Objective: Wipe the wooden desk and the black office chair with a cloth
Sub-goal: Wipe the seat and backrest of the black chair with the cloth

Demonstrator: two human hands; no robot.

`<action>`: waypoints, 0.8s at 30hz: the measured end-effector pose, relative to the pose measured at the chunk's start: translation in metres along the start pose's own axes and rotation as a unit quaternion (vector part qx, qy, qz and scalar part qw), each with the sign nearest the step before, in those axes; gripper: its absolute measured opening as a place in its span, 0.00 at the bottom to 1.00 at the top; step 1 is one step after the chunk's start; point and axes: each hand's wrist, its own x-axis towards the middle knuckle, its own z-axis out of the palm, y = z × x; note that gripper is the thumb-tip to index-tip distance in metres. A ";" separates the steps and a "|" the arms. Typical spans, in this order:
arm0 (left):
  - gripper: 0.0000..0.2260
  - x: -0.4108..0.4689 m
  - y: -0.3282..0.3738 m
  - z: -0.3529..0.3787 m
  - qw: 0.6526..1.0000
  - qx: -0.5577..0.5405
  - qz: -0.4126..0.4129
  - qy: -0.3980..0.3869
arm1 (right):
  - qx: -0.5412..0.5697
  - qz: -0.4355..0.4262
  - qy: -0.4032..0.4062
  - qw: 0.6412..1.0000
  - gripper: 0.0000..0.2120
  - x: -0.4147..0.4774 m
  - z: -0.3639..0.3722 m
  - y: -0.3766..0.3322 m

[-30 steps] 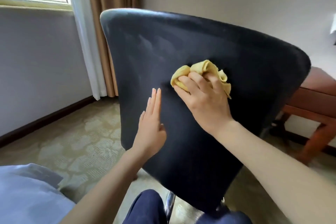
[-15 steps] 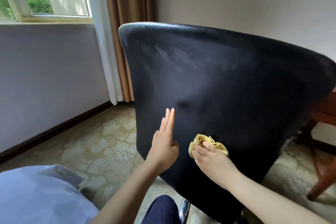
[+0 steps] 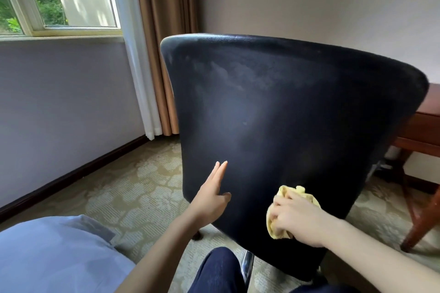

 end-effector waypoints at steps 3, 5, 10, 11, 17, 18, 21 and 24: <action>0.35 -0.004 0.007 0.010 1.000 0.000 0.025 0.007 | -0.006 0.069 0.195 0.978 0.13 -0.025 -0.022 0.000; 0.36 -0.007 0.017 0.024 0.998 -0.003 0.057 -0.009 | 0.025 0.122 0.363 0.923 0.13 -0.046 -0.021 -0.002; 0.42 -0.003 0.053 0.075 0.990 -0.064 0.105 -0.064 | -0.023 0.266 0.568 0.779 0.11 -0.087 -0.011 0.010; 0.43 -0.001 0.060 0.084 0.990 -0.082 0.099 -0.065 | -0.029 0.302 0.581 0.755 0.11 -0.091 -0.009 0.016; 0.43 0.003 0.077 0.117 0.985 -0.139 0.083 -0.066 | -0.028 0.395 0.569 0.720 0.14 -0.082 0.022 0.033; 0.43 0.004 0.077 0.120 0.985 -0.138 0.084 -0.066 | -0.023 0.401 0.579 0.709 0.13 -0.079 0.028 0.033; 0.43 0.007 0.078 0.123 0.985 -0.138 0.083 -0.062 | -0.017 0.413 0.598 0.687 0.11 -0.065 0.045 0.028; 0.43 0.007 0.078 0.128 0.985 -0.143 0.078 -0.055 | -0.011 0.412 0.587 0.697 0.14 -0.054 0.070 0.016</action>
